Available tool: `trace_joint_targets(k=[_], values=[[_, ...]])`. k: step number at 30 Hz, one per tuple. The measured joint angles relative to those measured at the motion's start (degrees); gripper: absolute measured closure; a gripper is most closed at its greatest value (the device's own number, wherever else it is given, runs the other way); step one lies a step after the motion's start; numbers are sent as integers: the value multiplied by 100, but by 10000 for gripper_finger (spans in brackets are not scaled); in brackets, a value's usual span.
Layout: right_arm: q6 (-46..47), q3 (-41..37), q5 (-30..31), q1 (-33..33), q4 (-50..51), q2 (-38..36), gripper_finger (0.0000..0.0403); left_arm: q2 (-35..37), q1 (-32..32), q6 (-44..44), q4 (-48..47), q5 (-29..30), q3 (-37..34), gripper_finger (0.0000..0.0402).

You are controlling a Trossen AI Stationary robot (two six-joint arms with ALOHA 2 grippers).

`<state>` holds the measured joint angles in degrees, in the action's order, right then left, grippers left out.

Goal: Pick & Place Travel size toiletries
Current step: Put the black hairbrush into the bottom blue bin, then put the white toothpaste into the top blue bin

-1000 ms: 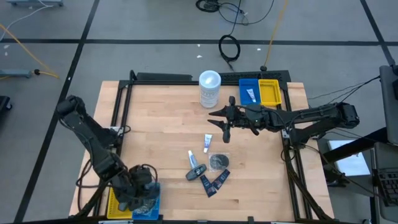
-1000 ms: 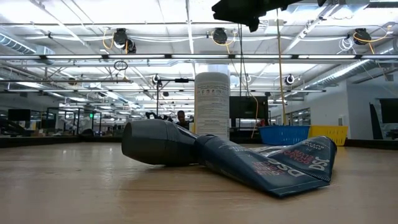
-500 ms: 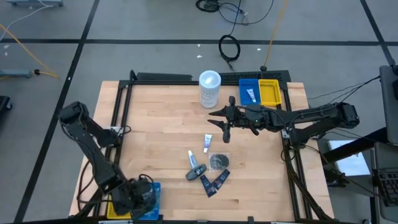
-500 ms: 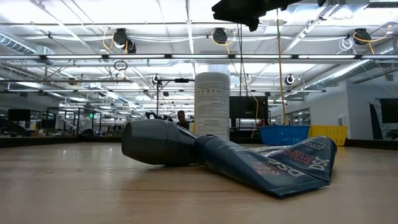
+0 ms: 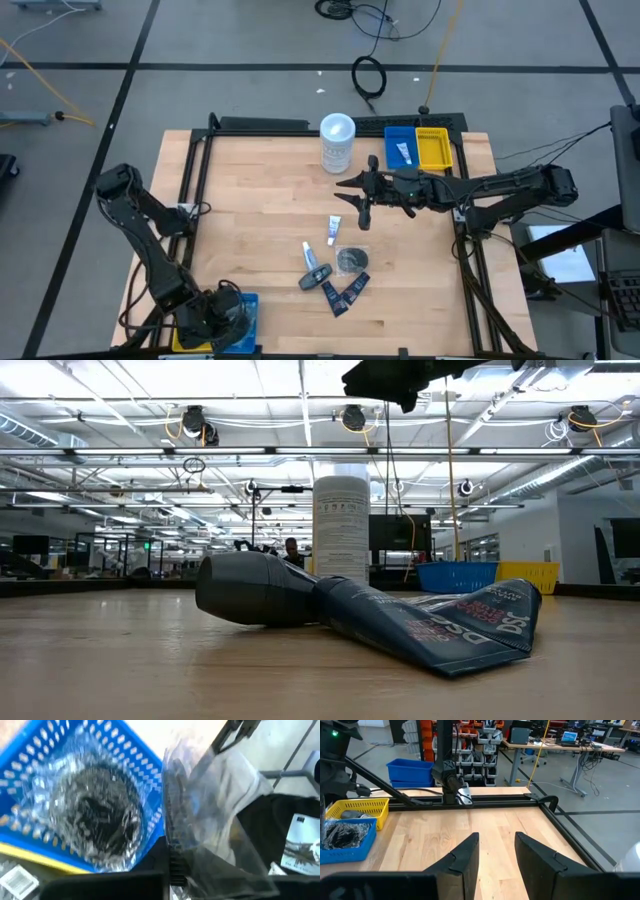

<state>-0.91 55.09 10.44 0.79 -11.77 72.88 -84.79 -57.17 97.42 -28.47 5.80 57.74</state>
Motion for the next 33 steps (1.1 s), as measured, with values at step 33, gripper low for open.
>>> trace_joint_targets(k=[33], values=[[816, -863, -1073, 283, 995, 20, 291, 542, 452, -1380, -1972, 1041, 0, 300]])
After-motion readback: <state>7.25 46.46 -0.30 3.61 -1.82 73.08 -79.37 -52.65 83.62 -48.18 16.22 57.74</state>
